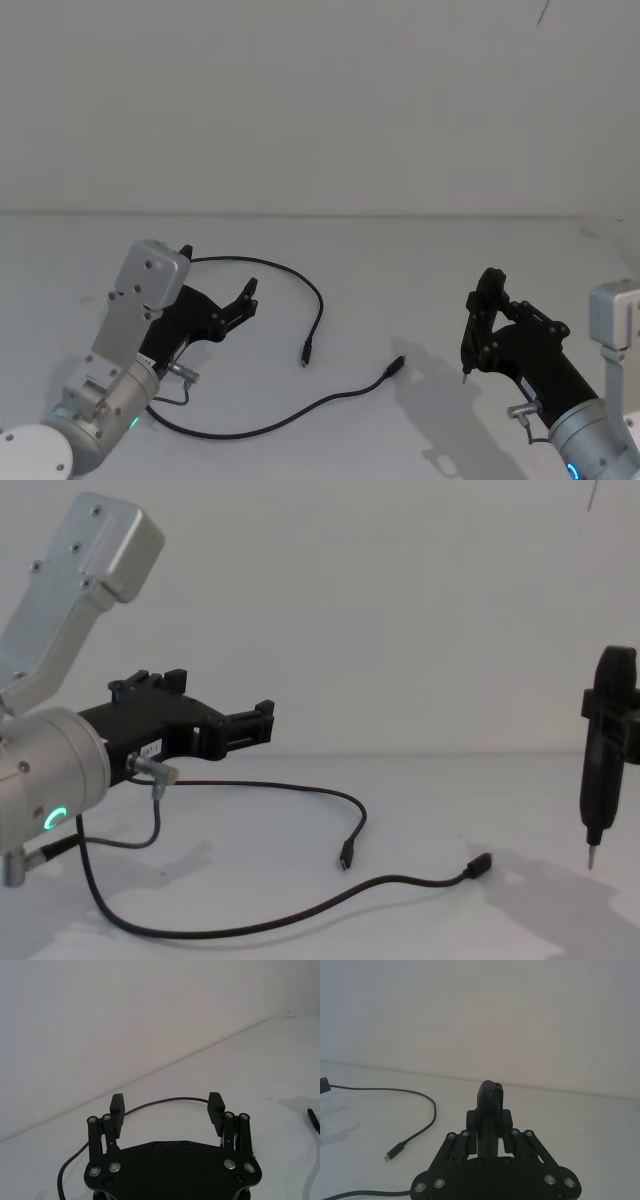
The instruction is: Pick up the data cable with the one hand.
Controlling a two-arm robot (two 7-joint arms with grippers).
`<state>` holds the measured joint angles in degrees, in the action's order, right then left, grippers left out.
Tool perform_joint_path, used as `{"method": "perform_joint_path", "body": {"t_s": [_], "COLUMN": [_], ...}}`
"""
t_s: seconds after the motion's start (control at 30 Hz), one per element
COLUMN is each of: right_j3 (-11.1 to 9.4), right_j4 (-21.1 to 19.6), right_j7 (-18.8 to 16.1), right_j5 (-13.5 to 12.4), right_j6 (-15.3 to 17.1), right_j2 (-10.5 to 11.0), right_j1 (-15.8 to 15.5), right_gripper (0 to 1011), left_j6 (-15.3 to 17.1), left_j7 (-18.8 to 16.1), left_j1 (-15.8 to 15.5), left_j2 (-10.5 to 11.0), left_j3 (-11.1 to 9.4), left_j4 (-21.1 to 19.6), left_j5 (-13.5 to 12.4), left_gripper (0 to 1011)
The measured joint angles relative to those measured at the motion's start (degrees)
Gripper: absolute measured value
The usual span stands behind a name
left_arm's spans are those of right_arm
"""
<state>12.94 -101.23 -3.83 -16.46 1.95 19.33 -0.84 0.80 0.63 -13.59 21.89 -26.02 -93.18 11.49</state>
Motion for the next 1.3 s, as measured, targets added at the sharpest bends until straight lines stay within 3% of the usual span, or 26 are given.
{"method": "perform_joint_path", "body": {"t_s": [0.3,0.53,0.87,1.3], "right_j3": [0.0,0.0,0.0,0.0], "right_j4": [0.0,0.0,0.0,0.0], "right_j7": [0.0,0.0,0.0,0.0], "right_j5": [0.0,0.0,0.0,0.0], "right_j6": [0.0,0.0,0.0,0.0], "right_j2": [0.0,0.0,0.0,0.0], "right_j1": [0.0,0.0,0.0,0.0], "right_gripper": [279,279,279,279], "left_j6": [0.2,1.1,4.1,11.8], "left_j7": [1.1,4.5,11.6,22.2], "left_j1": [-0.3,-1.0,-2.5,-6.2], "left_j2": [0.1,0.7,2.3,4.0], "left_j3": [0.0,-0.2,-0.8,-2.6], "left_j4": [0.1,0.1,-0.4,-0.3], "left_j5": [0.4,1.8,5.0,9.9], "left_gripper": [1001,1001,1001,1001]}}
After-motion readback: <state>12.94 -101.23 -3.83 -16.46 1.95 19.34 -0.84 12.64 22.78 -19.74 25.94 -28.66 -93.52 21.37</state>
